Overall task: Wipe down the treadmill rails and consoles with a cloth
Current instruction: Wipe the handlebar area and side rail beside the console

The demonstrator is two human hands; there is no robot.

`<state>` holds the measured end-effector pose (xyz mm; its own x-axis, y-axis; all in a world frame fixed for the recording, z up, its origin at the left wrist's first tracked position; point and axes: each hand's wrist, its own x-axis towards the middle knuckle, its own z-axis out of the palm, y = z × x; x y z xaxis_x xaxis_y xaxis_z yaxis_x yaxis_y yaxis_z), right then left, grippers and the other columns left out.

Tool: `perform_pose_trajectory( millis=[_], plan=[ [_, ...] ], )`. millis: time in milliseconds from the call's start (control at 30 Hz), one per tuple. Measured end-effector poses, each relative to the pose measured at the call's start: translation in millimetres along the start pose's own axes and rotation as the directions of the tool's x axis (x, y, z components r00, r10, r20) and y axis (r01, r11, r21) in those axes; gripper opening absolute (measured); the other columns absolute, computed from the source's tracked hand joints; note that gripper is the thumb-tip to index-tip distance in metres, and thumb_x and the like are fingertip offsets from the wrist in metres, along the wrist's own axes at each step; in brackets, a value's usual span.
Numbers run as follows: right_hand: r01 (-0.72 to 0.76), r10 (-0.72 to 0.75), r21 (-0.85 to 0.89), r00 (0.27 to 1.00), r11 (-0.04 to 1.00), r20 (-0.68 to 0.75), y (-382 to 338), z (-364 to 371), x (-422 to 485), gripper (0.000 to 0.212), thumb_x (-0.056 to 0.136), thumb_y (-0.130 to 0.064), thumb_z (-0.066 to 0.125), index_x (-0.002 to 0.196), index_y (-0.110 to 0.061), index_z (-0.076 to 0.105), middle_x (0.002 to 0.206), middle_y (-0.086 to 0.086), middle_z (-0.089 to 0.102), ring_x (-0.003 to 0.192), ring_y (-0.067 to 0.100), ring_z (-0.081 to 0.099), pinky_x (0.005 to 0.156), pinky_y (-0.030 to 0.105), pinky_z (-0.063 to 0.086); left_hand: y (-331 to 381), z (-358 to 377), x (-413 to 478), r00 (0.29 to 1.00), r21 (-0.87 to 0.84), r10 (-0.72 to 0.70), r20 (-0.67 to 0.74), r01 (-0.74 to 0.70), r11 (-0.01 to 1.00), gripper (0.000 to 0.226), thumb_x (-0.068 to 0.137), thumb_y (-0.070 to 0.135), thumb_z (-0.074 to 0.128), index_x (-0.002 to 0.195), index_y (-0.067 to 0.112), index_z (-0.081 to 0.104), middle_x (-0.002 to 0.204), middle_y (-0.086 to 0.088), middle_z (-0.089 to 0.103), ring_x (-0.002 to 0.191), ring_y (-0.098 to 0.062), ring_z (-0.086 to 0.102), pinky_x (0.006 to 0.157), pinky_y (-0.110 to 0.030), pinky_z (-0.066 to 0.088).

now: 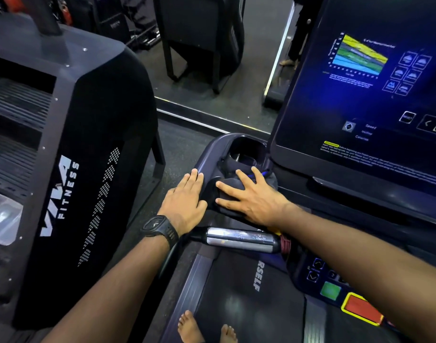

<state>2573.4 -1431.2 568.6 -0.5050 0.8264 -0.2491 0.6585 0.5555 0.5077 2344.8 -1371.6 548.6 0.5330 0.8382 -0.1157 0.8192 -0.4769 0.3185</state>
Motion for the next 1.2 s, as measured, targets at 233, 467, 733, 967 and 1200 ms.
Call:
perform_pose_trajectory(
  millis=[233, 467, 733, 967, 1200],
  plan=[
    [0.19, -0.19, -0.041, 0.982, 0.981, 0.002, 17.2, 8.8, -24.3, 0.064, 0.101, -0.03, 0.049, 0.159, -0.041, 0.024, 0.171, -0.001, 0.009, 0.142, 0.047, 0.034, 0.098, 0.065, 0.04, 1.5, -1.2, -4.9, 1.0, -0.007, -0.012, -0.004, 0.012, 1.0, 0.072, 0.096, 0.028, 0.04, 0.16, 0.016, 0.008, 0.168, 0.0, 0.0, 0.154, -0.016, 0.004, 0.119, -0.045, 0.027],
    [0.132, -0.132, -0.02, 0.991, 0.991, -0.006, 11.1, 1.4, -11.5, 0.064, 0.103, -0.036, 0.044, 0.161, -0.039, 0.017, 0.17, 0.002, 0.007, 0.139, 0.051, 0.031, 0.094, 0.06, 0.045, -1.4, 2.0, -18.9, 1.0, -0.019, 0.007, -0.013, -0.007, 1.0, 0.071, 0.096, 0.025, 0.042, 0.16, 0.015, 0.012, 0.168, -0.001, 0.002, 0.154, -0.017, 0.004, 0.12, -0.041, 0.026],
    [-0.454, 0.418, 0.307, 0.891, 0.837, 0.178, -11.8, -51.2, -6.0, 0.056, 0.096, -0.034, 0.052, 0.15, -0.031, 0.037, 0.152, 0.007, 0.036, 0.107, 0.039, 0.057, 0.081, 0.044, 0.046, -1.6, 3.6, -38.7, 0.999, -0.068, 0.001, -0.032, -0.003, 0.998, 0.067, 0.097, 0.019, 0.038, 0.16, 0.016, 0.013, 0.167, 0.0, 0.004, 0.154, -0.015, 0.004, 0.122, -0.038, 0.023],
    [-0.651, 0.589, 0.43, 0.756, 0.625, 0.288, -105.7, -90.5, -1.0, 0.075, 0.097, -0.061, 0.041, 0.154, -0.013, 0.031, 0.146, 0.015, 0.045, 0.114, 0.044, 0.056, 0.093, 0.053, 0.041, -3.3, 3.1, -45.4, 1.0, -0.111, -0.007, -0.019, 0.005, 0.994, 0.067, 0.096, 0.014, 0.038, 0.159, 0.016, 0.016, 0.167, 0.0, 0.005, 0.154, -0.015, 0.004, 0.123, -0.041, 0.021],
    [-0.715, 0.679, 0.352, 0.693, 0.604, 0.244, -131.6, -81.7, 26.1, 0.057, 0.106, -0.052, 0.025, 0.154, -0.021, 0.028, 0.152, 0.022, 0.042, 0.125, 0.056, 0.047, 0.093, 0.056, 0.045, -8.4, 3.4, -58.1, 0.999, -0.153, 0.017, -0.032, -0.021, 0.988, 0.066, 0.096, 0.013, 0.038, 0.159, 0.016, 0.02, 0.167, -0.001, 0.009, 0.154, -0.015, 0.005, 0.124, -0.038, 0.018]
  ],
)
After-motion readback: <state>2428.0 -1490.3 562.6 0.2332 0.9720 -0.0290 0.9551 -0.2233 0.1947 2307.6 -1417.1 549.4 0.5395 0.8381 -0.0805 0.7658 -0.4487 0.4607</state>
